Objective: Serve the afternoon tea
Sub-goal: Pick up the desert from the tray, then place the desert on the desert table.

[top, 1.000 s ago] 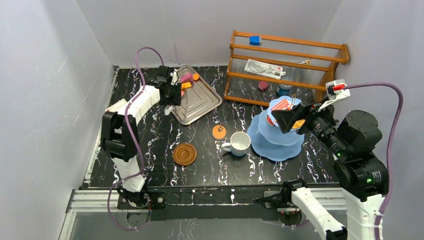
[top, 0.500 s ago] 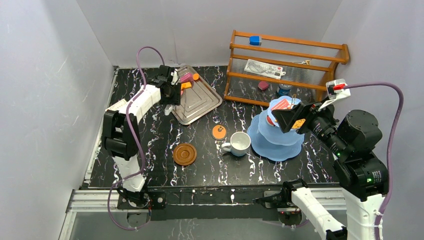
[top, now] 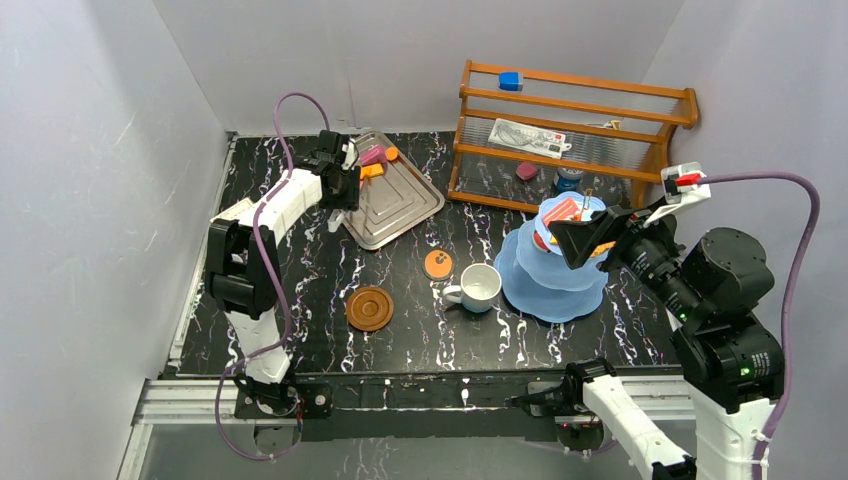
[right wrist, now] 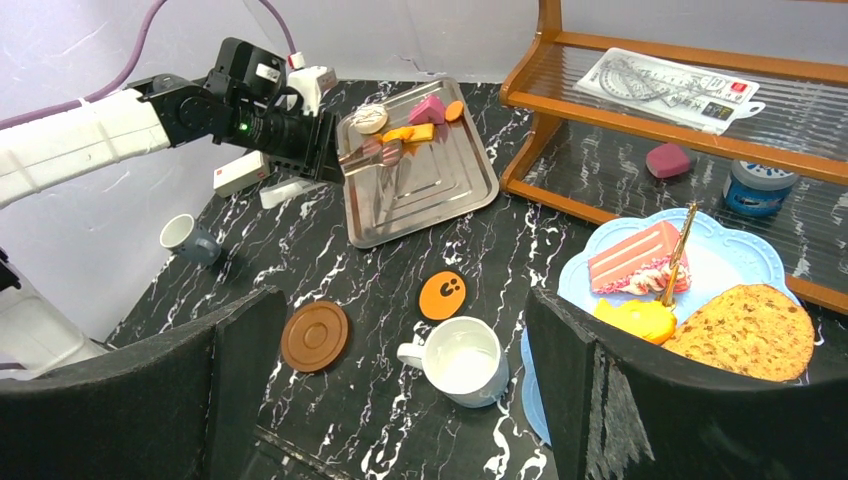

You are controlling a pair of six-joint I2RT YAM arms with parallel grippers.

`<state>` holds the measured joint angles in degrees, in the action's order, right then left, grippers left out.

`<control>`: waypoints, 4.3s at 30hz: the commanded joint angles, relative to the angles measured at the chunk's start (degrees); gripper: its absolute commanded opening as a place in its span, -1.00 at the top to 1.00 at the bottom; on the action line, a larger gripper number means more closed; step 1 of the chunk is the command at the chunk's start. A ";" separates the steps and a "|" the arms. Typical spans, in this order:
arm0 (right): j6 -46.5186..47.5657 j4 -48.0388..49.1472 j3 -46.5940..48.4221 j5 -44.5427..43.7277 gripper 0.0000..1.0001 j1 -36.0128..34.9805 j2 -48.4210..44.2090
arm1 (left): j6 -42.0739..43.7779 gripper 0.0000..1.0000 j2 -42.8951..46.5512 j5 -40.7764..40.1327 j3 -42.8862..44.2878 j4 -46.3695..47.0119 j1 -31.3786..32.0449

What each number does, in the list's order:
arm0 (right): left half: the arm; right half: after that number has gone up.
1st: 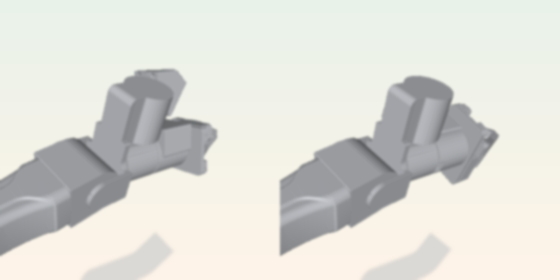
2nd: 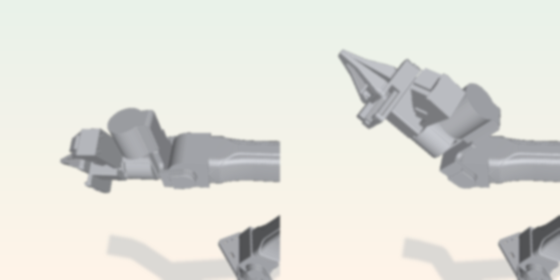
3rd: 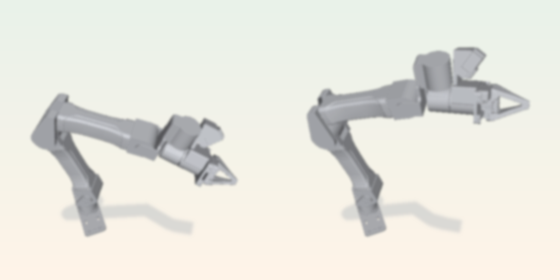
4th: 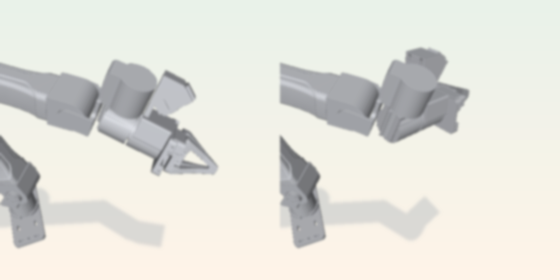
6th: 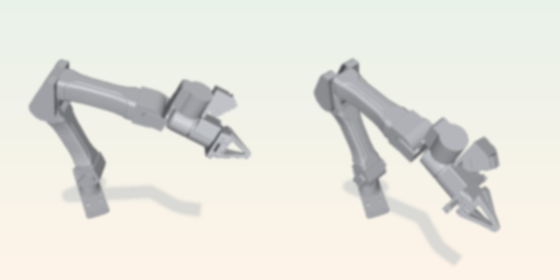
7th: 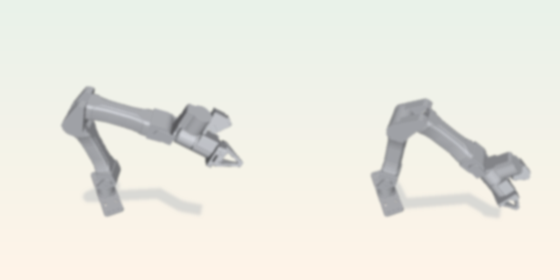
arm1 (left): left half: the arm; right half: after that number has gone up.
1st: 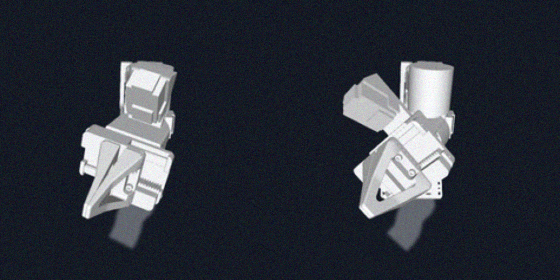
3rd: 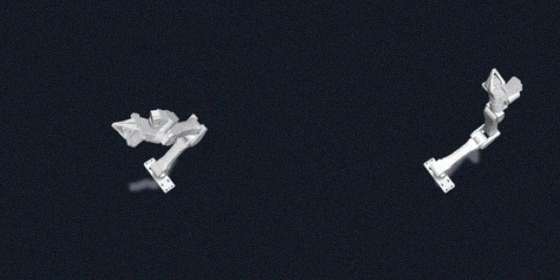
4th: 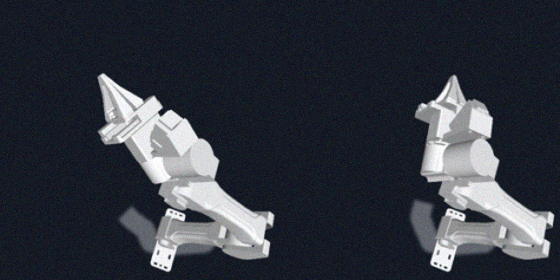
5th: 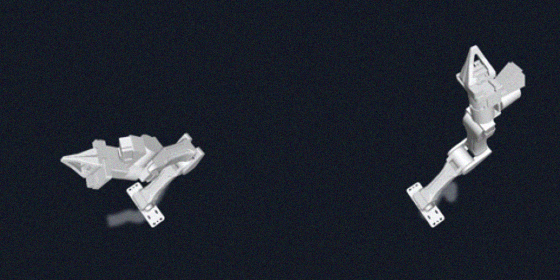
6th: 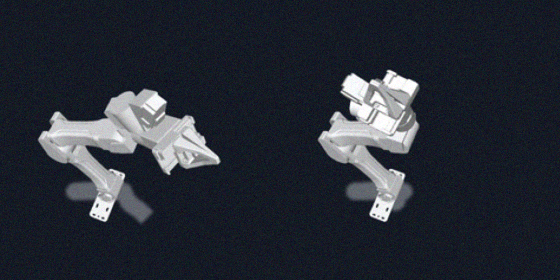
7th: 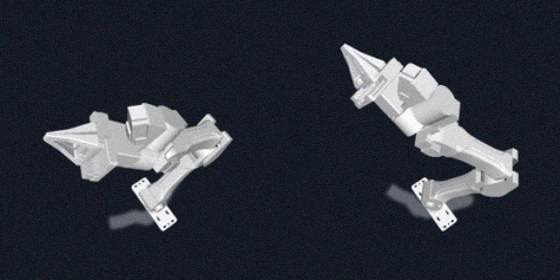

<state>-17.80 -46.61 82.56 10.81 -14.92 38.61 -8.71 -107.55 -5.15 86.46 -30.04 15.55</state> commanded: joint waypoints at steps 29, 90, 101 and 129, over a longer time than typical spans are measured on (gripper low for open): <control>1.74 2.06 2.19 -1.79 -0.97 0.05 0.81 | -5.18 0.26 17.16 9.62 -5.83 -7.90 0.64; 0.58 -0.54 8.69 -1.92 -0.97 -0.02 2.98 | -13.06 0.28 13.32 18.61 4.44 3.47 47.72; 0.58 0.42 7.58 -1.66 -0.97 -0.02 2.79 | -11.41 0.28 7.27 20.01 9.32 5.68 48.16; 0.31 1.51 6.38 -1.45 -0.97 0.05 2.88 | -7.57 0.10 -1.52 17.65 16.13 7.88 48.53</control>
<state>-17.43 -49.10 89.03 9.15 -14.92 41.23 -17.37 -109.47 12.99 100.33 -23.94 63.83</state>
